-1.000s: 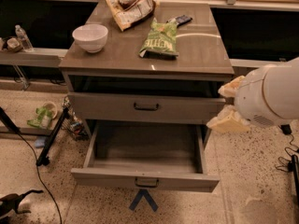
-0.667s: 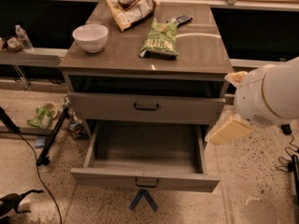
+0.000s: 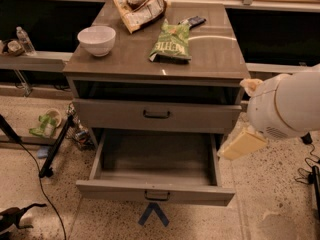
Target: Close middle drawer
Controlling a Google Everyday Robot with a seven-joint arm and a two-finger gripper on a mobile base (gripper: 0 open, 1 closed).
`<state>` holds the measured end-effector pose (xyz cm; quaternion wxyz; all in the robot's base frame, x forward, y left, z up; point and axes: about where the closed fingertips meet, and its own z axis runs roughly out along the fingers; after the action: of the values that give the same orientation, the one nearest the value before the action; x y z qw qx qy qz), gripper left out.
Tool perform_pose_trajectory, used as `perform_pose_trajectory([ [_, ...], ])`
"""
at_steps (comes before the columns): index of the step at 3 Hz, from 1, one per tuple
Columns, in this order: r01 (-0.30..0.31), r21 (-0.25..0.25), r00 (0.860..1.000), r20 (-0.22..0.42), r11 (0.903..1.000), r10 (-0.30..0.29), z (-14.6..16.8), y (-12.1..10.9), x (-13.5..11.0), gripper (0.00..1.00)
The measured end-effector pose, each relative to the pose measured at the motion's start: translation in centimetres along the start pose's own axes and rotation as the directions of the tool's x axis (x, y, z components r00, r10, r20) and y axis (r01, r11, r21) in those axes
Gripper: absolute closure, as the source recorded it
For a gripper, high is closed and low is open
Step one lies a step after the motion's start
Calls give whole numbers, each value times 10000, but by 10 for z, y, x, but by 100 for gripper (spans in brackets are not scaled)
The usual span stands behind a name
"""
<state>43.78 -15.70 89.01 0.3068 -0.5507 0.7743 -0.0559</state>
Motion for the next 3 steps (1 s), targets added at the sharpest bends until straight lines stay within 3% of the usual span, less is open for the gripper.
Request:
perform_pose_trajectory([
  [1, -94, -329, 9999, -132, 9994, 90, 41, 27, 10, 38],
  [2, 172, -1136, 9998, -45, 9934, -179, 118, 94, 30, 69],
  [3, 506, -1469, 9987, 83, 9879, -499, 164, 137, 39, 92],
])
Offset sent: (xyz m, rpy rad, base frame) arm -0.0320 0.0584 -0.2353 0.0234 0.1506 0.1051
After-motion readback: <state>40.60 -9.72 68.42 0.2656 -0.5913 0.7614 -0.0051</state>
